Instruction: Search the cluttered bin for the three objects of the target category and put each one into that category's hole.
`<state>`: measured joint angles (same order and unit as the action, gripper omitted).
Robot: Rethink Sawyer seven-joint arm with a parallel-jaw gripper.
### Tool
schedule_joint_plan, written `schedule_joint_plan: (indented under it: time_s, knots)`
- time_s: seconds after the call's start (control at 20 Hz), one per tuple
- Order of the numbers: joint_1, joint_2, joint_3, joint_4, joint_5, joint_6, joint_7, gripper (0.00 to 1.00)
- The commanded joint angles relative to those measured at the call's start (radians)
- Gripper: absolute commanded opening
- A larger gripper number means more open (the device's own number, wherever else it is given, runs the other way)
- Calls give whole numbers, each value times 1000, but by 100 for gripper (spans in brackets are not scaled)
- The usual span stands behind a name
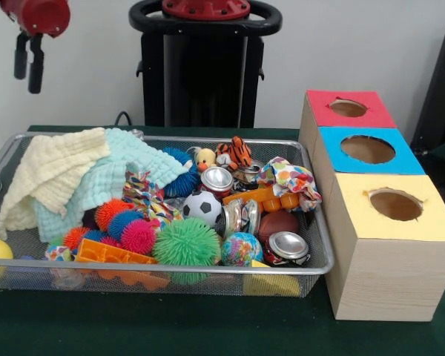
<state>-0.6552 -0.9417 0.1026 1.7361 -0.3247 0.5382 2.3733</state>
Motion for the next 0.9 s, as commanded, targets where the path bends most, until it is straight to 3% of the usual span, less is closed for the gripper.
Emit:
schedule_joint_plan:
  time_s: [0.05, 0.9]
  knots:
    - [41, 1, 134, 171, 51, 10, -56, 100]
    - [174, 120, 40, 239, 56, -173, 126, 100]
